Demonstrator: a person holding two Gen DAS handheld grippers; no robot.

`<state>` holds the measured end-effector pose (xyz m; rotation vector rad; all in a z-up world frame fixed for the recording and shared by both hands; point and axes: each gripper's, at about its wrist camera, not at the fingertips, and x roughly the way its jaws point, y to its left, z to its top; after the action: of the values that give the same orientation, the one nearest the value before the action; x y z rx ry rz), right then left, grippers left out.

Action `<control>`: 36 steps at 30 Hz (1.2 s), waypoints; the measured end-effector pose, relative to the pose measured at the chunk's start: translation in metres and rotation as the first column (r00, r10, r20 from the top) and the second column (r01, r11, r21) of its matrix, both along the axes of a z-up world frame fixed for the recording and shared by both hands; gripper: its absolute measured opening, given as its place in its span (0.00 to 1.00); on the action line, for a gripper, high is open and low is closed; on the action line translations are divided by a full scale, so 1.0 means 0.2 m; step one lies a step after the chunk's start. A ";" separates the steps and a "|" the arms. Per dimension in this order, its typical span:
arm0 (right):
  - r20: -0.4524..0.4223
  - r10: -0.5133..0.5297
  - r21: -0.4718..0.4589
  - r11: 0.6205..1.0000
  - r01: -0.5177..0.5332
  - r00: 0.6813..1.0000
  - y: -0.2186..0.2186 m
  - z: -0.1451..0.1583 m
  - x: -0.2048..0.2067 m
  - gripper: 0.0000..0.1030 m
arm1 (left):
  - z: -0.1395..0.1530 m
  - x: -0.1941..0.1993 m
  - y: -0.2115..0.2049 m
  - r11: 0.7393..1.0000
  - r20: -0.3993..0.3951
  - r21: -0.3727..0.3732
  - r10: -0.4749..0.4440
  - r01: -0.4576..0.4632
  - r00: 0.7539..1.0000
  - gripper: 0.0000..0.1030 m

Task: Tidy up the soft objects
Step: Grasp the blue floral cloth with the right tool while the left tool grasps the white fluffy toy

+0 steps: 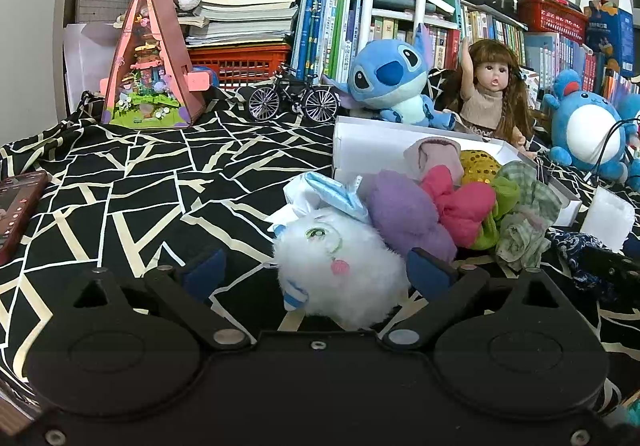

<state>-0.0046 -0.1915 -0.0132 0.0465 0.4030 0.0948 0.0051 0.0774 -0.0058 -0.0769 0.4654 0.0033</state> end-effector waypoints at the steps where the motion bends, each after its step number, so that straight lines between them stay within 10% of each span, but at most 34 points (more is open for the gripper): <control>1: -0.005 -0.005 0.002 1.000 0.005 1.000 0.00 0.00 0.01 1.00 | 0.00 0.00 0.00 1.000 0.000 0.001 0.000 0.000 1.000 0.94; 11: -0.053 -0.030 0.004 1.000 0.030 0.998 0.02 -0.02 0.06 1.00 | -0.02 0.03 -0.02 1.000 -0.008 0.007 -0.003 0.003 1.000 0.91; 25: -0.099 -0.047 0.025 0.998 0.050 0.994 0.02 -0.05 0.12 1.00 | -0.04 0.09 -0.04 0.999 -0.031 -0.031 -0.029 0.028 0.999 0.59; 36: -0.082 -0.021 0.040 0.999 0.024 0.996 0.02 -0.01 0.08 0.69 | 0.02 0.01 -0.03 0.999 -0.011 -0.013 -0.035 0.035 0.999 0.54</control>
<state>0.0109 -0.1878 -0.0161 0.0953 0.4825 0.0788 0.0065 0.0717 -0.0014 -0.0809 0.4775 -0.0337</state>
